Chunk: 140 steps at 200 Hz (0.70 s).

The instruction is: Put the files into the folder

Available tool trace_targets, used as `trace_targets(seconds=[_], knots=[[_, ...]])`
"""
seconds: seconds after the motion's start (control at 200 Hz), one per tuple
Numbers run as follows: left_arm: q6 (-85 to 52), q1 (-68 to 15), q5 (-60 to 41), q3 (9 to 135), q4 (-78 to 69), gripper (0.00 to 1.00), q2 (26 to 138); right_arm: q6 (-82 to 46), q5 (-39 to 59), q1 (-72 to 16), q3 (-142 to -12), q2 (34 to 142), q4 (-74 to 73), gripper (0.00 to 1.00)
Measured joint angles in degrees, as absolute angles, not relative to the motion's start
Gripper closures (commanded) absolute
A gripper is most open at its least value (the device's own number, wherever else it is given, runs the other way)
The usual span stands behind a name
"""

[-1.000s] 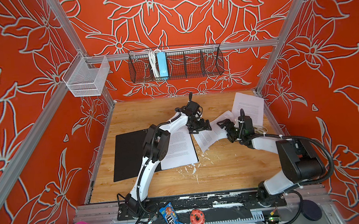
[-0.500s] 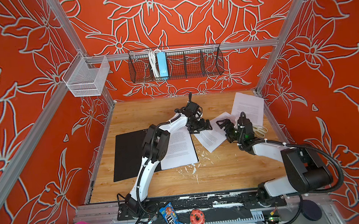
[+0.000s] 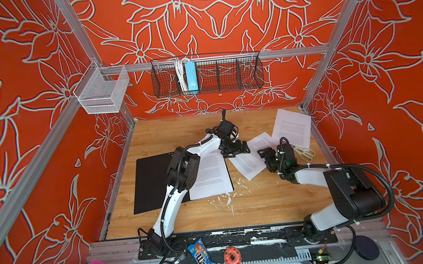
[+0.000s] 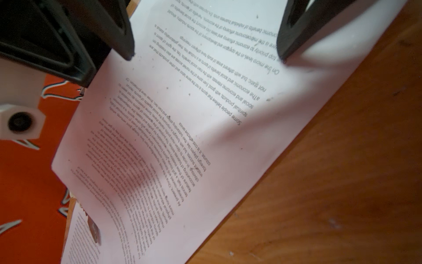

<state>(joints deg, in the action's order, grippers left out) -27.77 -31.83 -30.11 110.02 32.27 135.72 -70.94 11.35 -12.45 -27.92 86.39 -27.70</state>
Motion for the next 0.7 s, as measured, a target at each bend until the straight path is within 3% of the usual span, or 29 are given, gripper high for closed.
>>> trace_targets(seconds=[0.405,0.701], knots=[[-27.79,-31.77,-30.22,110.15,32.29,0.02,135.72,-73.67,8.97,-12.45,-24.01,81.93,-25.91,0.66],[-27.75,-31.44,-32.23,110.52,32.4,0.02,135.72,-73.6,7.9,-12.45,-23.83,81.93,-25.45,0.99]])
